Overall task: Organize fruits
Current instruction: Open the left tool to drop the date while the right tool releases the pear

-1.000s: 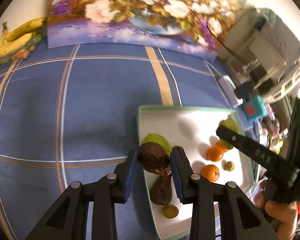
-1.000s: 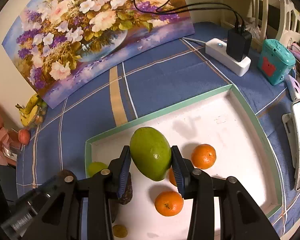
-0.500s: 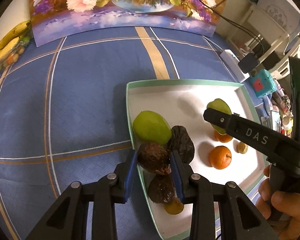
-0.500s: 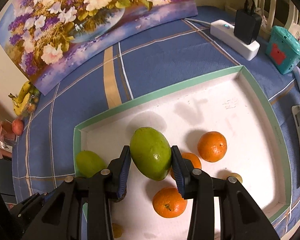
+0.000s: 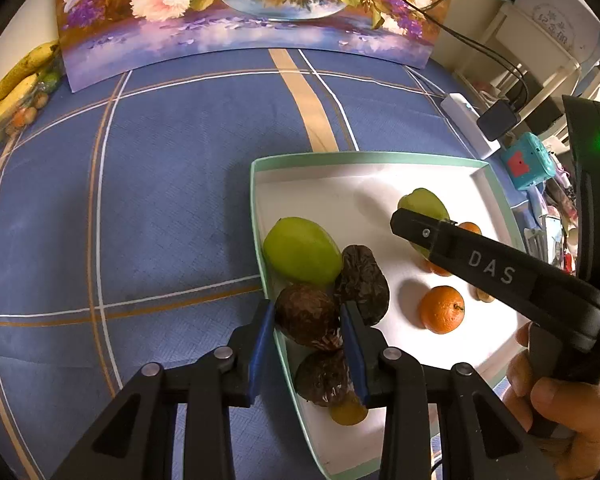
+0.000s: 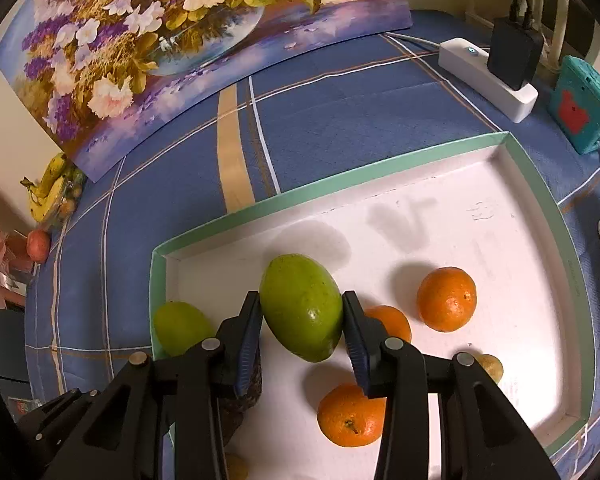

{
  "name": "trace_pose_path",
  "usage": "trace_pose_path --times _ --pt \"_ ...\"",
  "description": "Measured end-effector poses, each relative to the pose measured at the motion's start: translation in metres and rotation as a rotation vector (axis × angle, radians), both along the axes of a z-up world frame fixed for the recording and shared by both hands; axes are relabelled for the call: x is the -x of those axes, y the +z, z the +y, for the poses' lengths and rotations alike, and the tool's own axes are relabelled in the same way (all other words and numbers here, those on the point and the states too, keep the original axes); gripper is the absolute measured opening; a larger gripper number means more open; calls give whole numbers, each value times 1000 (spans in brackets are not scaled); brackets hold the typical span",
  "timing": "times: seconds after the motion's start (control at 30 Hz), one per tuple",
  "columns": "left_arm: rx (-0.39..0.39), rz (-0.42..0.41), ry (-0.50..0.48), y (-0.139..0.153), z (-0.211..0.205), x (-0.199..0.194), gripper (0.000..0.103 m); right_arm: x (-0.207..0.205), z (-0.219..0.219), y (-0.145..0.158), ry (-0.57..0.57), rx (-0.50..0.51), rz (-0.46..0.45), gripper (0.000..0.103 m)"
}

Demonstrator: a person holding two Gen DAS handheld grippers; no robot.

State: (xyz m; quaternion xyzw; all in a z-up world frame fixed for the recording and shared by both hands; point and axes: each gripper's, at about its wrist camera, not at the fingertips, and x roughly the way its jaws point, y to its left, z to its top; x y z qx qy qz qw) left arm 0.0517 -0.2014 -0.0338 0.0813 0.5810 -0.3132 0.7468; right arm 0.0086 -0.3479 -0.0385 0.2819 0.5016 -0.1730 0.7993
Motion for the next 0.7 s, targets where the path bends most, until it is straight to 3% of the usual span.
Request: trace_pose_path --times 0.47,0.5,0.53,0.6,0.7 --pt "54 10 53 18 26 -8 38 -5 2 -1 15 32 11 42" --pt "53 8 69 18 30 -11 42 -5 2 -1 16 35 12 42" --pt "48 3 87 19 35 -14 56 -5 2 -1 17 36 13 42" --pt "20 -25 130 19 45 -19 69 -6 3 -1 21 40 15 42" --pt "-22 -62 178 18 60 -24 73 -5 3 -1 23 42 17 42"
